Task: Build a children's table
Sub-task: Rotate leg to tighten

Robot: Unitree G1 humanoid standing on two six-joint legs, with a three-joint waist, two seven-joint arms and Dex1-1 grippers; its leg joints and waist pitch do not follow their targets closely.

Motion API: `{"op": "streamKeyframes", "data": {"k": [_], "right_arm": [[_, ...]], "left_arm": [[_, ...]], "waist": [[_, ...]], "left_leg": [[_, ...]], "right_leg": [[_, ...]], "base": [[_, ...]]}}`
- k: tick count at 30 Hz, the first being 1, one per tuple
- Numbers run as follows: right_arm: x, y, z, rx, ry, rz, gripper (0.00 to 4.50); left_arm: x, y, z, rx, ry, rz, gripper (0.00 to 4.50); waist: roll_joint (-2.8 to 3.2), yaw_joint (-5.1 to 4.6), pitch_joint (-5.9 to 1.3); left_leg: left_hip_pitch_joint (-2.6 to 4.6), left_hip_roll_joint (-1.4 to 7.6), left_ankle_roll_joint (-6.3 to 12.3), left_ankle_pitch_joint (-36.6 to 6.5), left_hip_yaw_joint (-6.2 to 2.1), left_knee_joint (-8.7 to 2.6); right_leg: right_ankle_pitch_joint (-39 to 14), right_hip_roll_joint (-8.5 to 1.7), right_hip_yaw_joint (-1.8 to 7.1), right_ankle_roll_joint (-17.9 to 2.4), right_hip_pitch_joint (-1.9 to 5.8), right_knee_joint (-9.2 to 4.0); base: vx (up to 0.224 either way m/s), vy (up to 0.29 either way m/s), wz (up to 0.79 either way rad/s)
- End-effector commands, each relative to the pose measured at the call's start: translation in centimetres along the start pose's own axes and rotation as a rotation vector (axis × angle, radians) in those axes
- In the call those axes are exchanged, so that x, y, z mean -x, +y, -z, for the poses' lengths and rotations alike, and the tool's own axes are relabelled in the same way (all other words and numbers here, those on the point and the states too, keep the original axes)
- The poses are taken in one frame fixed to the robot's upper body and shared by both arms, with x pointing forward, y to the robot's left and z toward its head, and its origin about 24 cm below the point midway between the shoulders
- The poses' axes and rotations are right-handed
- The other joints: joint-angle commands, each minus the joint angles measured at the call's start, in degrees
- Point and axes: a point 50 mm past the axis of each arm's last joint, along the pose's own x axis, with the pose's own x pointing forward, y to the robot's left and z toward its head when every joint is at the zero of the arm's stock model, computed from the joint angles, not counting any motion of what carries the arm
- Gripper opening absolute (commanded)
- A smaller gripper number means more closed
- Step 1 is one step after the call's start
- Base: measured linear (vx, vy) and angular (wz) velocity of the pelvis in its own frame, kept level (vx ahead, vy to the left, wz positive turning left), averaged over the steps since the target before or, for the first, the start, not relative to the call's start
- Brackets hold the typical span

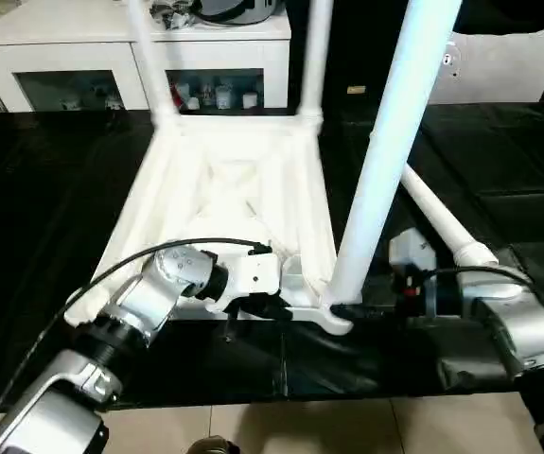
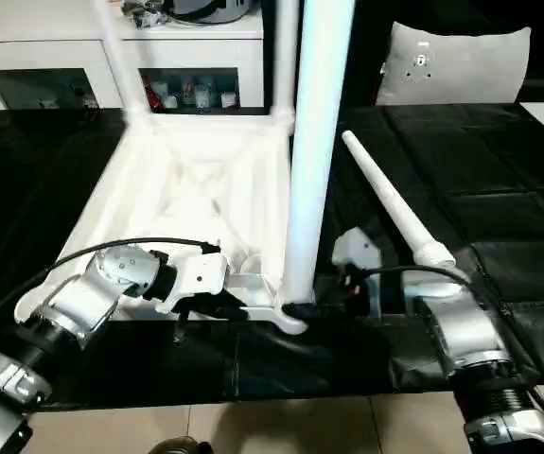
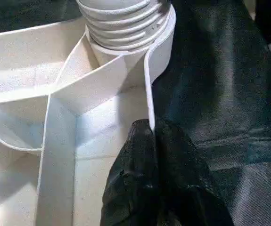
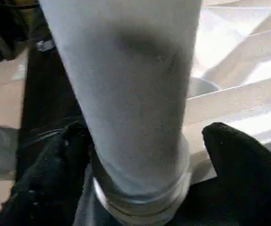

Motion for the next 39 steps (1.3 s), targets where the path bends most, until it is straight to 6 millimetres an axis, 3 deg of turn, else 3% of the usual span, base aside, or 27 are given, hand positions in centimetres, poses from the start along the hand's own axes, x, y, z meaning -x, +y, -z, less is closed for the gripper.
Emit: {"op": "streamKeyframes", "data": {"k": [1, 11, 16, 19, 22, 23, 24, 25, 28, 29, 31, 33, 35, 39], "right_arm": [[0.1, -0.1, -0.6, 0.007, 0.0, -0.024, 3.71], [0.0, 0.3, -0.1, -0.025, -0.008, -0.054, 2.85], [-0.8, 0.7, 0.2, -0.088, -0.054, -0.016, 2.72], [-2.2, 0.0, 0.5, -0.152, -0.065, 0.119, 2.69], [-4.0, -1.2, 0.4, -0.214, -0.131, 0.319, 2.69], [-4.8, -1.7, 0.3, -0.279, -0.173, 0.397, 2.68], [-4.8, -1.7, 0.3, -0.279, -0.173, 0.397, 2.68], [-5.1, -2.0, 0.4, -0.304, -0.18, 0.455, 2.68], [-5.8, -2.8, 0.7, -0.354, -0.164, 0.591, 2.68], [-6.1, -3.1, 0.9, -0.386, -0.171, 0.651, 2.68], [-6.1, -3.2, 0.8, -0.379, -0.183, 0.66, 3.24], [-6.0, -3.1, 0.8, -0.373, -0.19, 0.666, 3.4], [-5.4, -3.0, 0.7, -0.347, -0.21, 0.652, 3.6], [-4.0, -2.9, 0.5, -0.271, -0.225, 0.628, 3.92]], "left_arm": [[-1.0, -1.0, 0.5, -0.034, 0.07, 0.119, 0.0], [-1.3, -1.2, 0.7, -0.011, 0.042, 0.122, 0.0], [-1.7, -1.1, 0.5, 0.092, -0.02, 0.04, 0.0], [-2.4, -0.7, 0.2, 0.188, -0.044, -0.072, 0.0], [-3.6, 0.4, -1.0, 0.326, -0.106, -0.248, 0.0], [-4.3, 0.9, -1.7, 0.39, -0.128, -0.322, 0.0], [-4.3, 0.9, -1.7, 0.39, -0.128, -0.322, 0.0], [-4.8, 1.2, -2.3, 0.407, -0.138, -0.353, 0.0], [-5.8, 1.7, -3.7, 0.429, -0.157, -0.423, 0.0], [-6.3, 2.2, -4.5, 0.433, -0.177, -0.464, 0.0], [-6.3, 2.2, -4.8, 0.426, -0.179, -0.462, 0.0], [-6.2, 2.1, -4.6, 0.418, -0.164, -0.464, 0.0], [-5.8, 1.8, -3.9, 0.389, -0.126, -0.461, 0.0], [-5.0, 1.6, -2.6, 0.345, -0.084, -0.44, 0.0]], "waist": [[-0.83, -0.17, -3.63], [-0.79, -0.1, -3.75], [-0.82, -0.1, -3.71], [-0.8, -0.82, -3.03], [-0.85, -2.17, -2.3], [-1.62, -3.23, -2.34], [-1.62, -3.23, -2.34], [-1.62, -3.91, -2.31], [-1.39, -5.15, -2.39], [-0.99, -5.26, -2.55], [-0.91, -5.33, -2.58], [-0.89, -5.15, -2.69], [-0.68, -4.79, -2.82], [-0.78, -3.85, -3.23]], "left_leg": [[1.18, 3.71, 3.8, -12.7, -1.03, -3.6], [1.27, 3.7, 3.66, -12.2, -0.99, -3.49], [1.08, 3.72, 3.88, -11.3, -1.0, -3.52], [1.36, 3.48, 2.24, -16.0, -1.13, -3.98], [1.96, 3.2, -1.14, -22.5, -1.66, -4.34], [1.58, 2.75, -1.73, -24.1, -2.19, -4.34], [1.58, 2.75, -1.73, -24.1, -2.19, -4.34], [1.5, 2.7, -1.58, -24.9, -2.33, -4.37], [1.5, 2.67, -0.84, -26.2, -2.42, -4.34], [1.57, 2.64, -0.51, -26.2, -2.39, -4.37], [1.66, 2.71, -0.29, -26.2, -2.33, -4.38], [1.5, 2.83, 0.36, -25.7, -2.17, -4.57], [1.83, 2.94, 0.6, -25.2, -1.9, -4.5], [1.3, 3.13, 2.08, -19.7, -1.55, -4.35]], "right_leg": [[-10.8, -4.4, 2.57, -12.8, 2.17, -3.75], [-10.7, -4.34, 2.54, -12.9, 2.16, -3.67], [-9.9, -4.36, 2.53, -13.4, 2.28, -3.49], [-18.1, -4.44, 2.41, -12.1, 1.95, -4.53], [-30.6, -4.68, 2.18, -8.5, 1.38, -5.54], [-35.7, -4.82, 1.56, -5.7, 1.85, -6.25], [-35.7, -4.82, 1.56, -5.7, 1.85, -6.25], [-36.4, -4.76, 1.31, -4.6, 1.71, -6.51], [-35.0, -4.65, 1.04, -4.5, 1.38, -6.91], [-33.1, -4.67, 1.01, -4.7, 1.35, -6.97], [-31.8, -4.67, 0.87, -5.1, 1.37, -7.09], [-28.6, -4.61, 0.98, -5.8, 1.46, -6.99], [-26.0, -4.56, 1.26, -6.9, 1.22, -6.84], [-18.0, -4.63, 1.55, -9.2, 1.99, -5.9]], "base": [[0.0, 0.0, 0.0], [0.0, 0.0, 0.0], [0.0, 0.0, 0.0], [0.0, 0.0, 0.0], [0.0, 0.0, 0.0], [-0.052, 0.023, -0.13], [0.0, 0.0, 0.0], [0.0, 0.0, 0.0], [0.0, 0.0, 0.0], [0.0, 0.0, 0.0], [0.0, 0.0, 0.0], [0.0, 0.0, 0.0], [0.0, 0.0, 0.0], [0.0, 0.0, 0.0]]}}
